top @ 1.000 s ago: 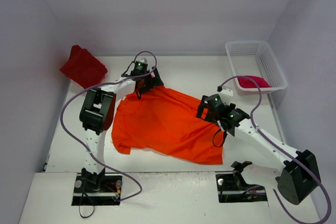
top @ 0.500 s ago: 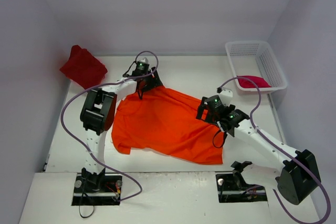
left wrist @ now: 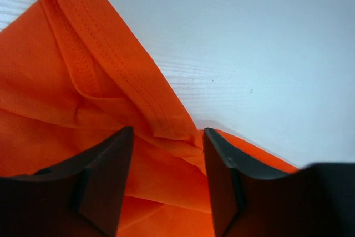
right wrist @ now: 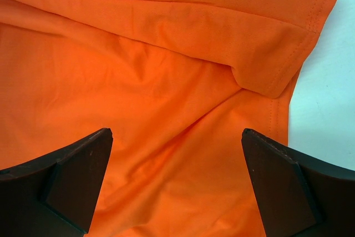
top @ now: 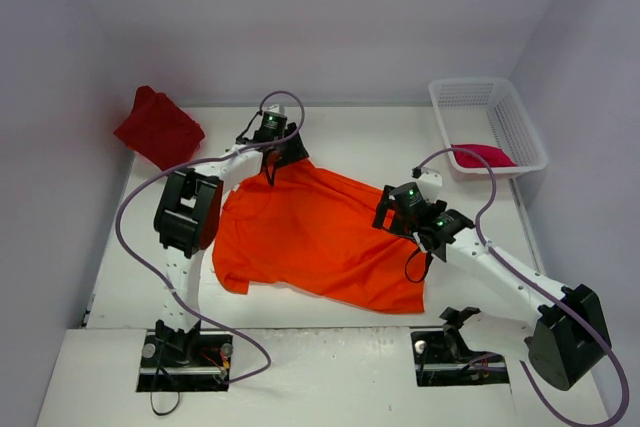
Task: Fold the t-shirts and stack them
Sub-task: Flatten out the tshirt
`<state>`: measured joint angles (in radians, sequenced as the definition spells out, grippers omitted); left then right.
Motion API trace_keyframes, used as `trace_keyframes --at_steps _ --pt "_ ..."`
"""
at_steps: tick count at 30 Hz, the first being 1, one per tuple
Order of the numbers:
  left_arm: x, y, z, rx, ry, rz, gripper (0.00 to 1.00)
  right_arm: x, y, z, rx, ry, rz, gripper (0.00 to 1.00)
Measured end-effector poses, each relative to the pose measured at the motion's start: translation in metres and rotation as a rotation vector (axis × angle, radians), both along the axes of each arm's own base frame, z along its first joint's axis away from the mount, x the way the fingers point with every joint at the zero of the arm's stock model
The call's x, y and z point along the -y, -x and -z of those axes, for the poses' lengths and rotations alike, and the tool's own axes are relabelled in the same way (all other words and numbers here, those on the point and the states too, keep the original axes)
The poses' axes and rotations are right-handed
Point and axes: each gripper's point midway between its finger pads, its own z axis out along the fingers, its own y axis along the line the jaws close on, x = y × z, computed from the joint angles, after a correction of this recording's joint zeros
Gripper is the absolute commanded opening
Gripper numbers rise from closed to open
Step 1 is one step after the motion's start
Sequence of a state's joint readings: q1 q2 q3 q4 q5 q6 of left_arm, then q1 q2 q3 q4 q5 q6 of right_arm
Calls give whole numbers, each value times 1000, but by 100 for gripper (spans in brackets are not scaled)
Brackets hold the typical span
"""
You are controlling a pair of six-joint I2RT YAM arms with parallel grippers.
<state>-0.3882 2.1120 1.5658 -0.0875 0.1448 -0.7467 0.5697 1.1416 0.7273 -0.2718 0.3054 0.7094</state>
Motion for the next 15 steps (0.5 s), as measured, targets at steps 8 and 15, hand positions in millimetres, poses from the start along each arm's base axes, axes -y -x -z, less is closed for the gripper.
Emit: trace_keyframes --at_steps 8,15 --pt "-1 -5 5 3 -18 -3 25 0 0 0 1 0 0 99" --pt "-2 -2 17 -23 -41 -1 4 0 0 0 1 -1 0 99"
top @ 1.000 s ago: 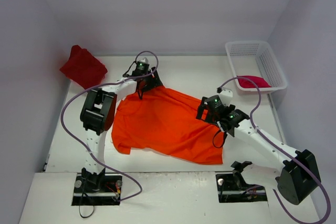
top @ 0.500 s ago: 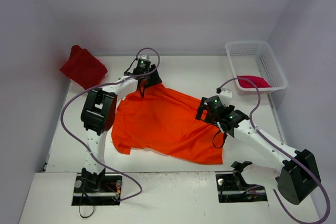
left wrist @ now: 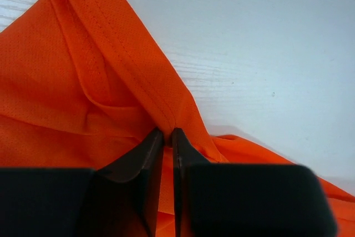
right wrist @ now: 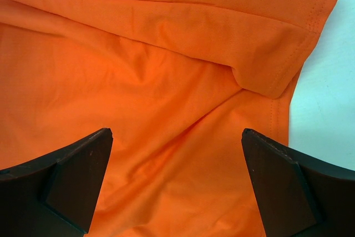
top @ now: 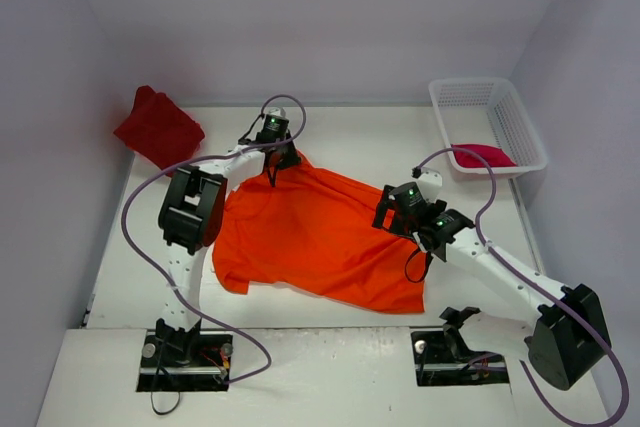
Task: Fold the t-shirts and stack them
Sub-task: Flatten out the tshirt
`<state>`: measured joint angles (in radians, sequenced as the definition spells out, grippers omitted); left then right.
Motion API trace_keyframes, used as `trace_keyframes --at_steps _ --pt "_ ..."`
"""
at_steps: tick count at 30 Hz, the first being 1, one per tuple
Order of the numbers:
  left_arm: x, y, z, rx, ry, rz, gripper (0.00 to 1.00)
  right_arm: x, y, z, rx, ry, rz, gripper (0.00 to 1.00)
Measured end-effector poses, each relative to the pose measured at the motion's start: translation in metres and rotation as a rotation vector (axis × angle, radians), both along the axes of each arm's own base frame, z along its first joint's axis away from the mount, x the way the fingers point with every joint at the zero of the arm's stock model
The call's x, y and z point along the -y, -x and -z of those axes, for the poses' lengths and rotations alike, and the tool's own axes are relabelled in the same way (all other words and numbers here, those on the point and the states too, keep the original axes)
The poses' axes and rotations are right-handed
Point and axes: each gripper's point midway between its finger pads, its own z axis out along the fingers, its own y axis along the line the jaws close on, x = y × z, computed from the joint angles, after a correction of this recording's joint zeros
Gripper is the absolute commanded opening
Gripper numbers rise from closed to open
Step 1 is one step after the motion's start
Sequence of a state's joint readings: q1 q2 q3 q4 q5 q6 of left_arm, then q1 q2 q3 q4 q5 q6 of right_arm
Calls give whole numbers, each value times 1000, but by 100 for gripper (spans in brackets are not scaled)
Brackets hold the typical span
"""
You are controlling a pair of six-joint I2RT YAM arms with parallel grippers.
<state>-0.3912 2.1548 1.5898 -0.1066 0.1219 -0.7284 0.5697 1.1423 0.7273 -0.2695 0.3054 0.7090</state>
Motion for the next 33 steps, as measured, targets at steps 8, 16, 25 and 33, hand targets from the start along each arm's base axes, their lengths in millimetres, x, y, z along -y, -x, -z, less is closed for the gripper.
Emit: trace_keyframes --at_steps 8,16,25,33 --pt "-2 -5 -2 9 -25 1 0 0 0 1 -1 0 0 99" --pt "0 -15 -18 43 -33 6 0 -1 0 4 -10 0 -3 99" --pt "1 -22 -21 49 -47 6 0 -1 3 10 -20 -3 -3 99" --pt "-1 -26 -22 59 -79 8 0 -3 2 10 -19 -16 -2 98"
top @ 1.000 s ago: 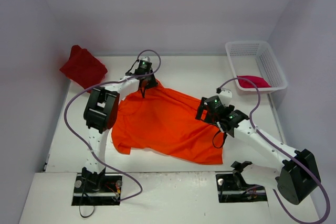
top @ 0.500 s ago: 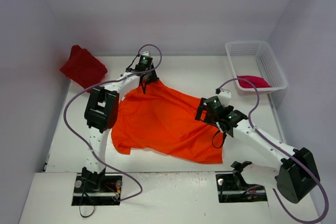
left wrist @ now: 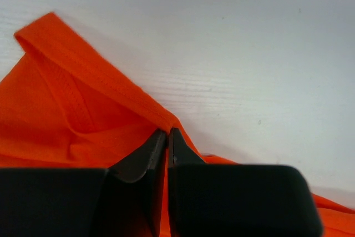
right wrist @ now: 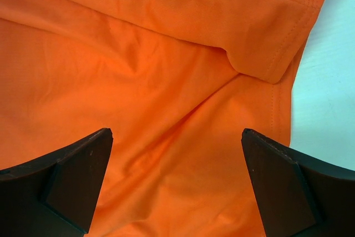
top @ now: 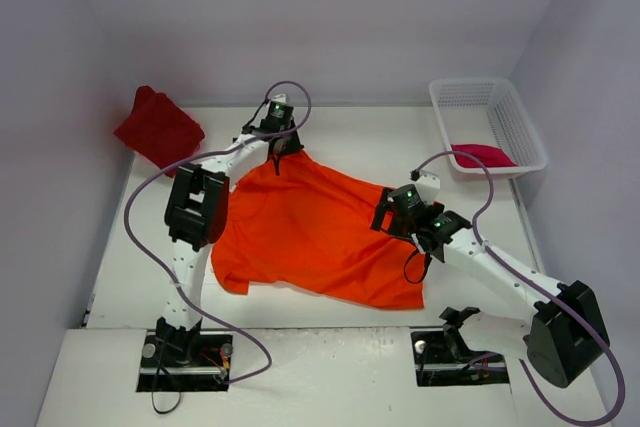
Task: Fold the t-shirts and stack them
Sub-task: Flatten out the tshirt
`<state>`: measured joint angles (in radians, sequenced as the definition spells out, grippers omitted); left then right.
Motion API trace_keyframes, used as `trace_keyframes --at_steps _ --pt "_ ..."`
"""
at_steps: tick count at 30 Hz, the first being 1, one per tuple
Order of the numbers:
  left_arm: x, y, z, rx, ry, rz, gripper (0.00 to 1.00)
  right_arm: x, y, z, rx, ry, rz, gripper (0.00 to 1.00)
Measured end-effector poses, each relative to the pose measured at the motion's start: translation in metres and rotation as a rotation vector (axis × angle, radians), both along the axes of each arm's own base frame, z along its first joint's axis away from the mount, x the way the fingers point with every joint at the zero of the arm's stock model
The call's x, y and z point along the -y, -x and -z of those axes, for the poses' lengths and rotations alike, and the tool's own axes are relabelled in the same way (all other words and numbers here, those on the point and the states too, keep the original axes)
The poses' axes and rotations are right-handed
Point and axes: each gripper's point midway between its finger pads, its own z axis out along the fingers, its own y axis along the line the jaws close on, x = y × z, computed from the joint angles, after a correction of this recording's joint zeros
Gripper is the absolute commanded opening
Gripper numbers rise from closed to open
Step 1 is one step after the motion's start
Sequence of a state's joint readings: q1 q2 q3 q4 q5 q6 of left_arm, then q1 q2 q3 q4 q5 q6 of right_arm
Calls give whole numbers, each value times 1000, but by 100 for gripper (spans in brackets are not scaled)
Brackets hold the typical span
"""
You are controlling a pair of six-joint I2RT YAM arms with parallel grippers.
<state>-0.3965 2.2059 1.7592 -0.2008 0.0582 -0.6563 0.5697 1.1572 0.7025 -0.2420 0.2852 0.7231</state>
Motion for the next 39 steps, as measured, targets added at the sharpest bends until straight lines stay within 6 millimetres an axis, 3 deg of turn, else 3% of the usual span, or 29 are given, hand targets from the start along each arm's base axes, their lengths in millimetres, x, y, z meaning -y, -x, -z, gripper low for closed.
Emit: trace_keyframes --at_steps 6,17,28,31,32,35,39 --pt "8 -21 -17 53 -1 10 0 0 2 3 -7 -5 1 98" --pt "17 -40 -40 109 15 26 0 -1 1 3 -4 -8 0 98" --pt "21 -54 -24 109 -9 43 0 -3 0 2 -1 -16 -3 97" --pt "20 -56 -22 112 -28 48 31 -3 0 2 -1 -16 -3 97" --pt "19 -56 -21 110 -31 48 52 -3 0 2 -2 -15 -4 97" --pt "18 -55 -19 103 -39 51 69 -3 0 4 -7 -12 -4 97" --pt "18 -52 -11 89 -37 50 75 -3 0 6 -15 -7 -4 97"
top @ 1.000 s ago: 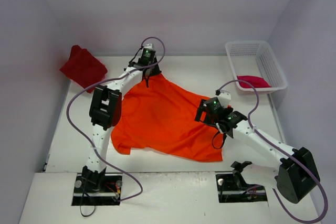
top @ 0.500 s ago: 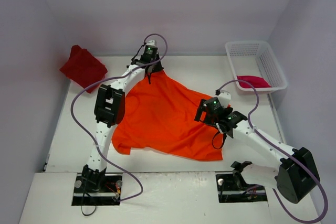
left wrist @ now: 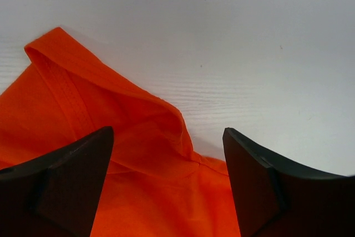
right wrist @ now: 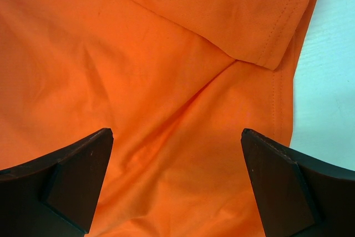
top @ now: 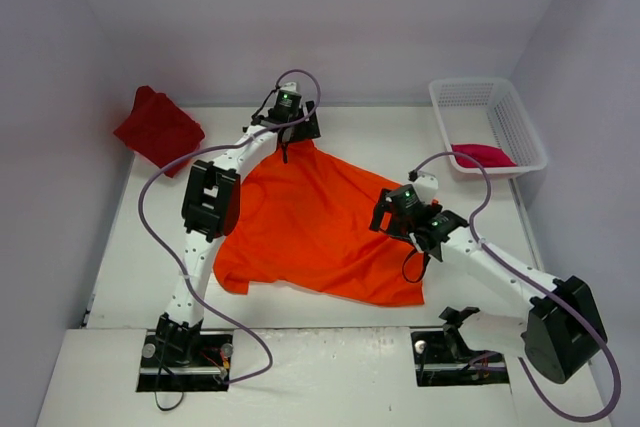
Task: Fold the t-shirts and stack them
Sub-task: Flatten out the tshirt
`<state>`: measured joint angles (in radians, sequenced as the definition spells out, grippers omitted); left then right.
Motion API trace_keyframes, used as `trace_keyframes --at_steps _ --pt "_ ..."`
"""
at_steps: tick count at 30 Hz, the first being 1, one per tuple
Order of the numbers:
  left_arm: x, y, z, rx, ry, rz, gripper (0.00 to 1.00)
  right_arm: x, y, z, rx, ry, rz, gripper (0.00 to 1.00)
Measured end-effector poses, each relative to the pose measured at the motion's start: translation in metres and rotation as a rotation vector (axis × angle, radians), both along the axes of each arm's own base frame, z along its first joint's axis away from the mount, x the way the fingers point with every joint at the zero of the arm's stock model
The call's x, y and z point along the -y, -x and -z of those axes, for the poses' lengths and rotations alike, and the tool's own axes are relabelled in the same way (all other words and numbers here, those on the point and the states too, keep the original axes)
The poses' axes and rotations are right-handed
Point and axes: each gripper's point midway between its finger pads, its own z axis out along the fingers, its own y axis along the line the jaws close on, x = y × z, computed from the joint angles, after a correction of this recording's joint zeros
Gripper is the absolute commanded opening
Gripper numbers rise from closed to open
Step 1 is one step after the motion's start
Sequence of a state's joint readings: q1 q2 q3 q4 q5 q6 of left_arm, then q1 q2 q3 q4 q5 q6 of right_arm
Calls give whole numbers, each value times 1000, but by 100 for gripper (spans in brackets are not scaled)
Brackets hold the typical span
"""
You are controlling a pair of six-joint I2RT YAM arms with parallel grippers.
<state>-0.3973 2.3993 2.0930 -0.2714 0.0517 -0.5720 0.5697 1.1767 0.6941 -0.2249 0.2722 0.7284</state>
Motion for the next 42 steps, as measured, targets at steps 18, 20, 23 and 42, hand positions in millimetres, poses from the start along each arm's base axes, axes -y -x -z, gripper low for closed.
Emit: trace_keyframes --at_steps 18,20,23,42 --pt "42 64 39 -143 27 65 75 -7 -76 -31 73 94 -24 92" --pt "43 74 37 -154 34 72 75 4 -85 -26 64 104 -6 93" --pt "37 82 31 -159 39 65 75 19 -94 -18 40 129 4 93" --pt "17 105 42 -199 59 16 75 39 -112 -1 -22 217 -65 92"
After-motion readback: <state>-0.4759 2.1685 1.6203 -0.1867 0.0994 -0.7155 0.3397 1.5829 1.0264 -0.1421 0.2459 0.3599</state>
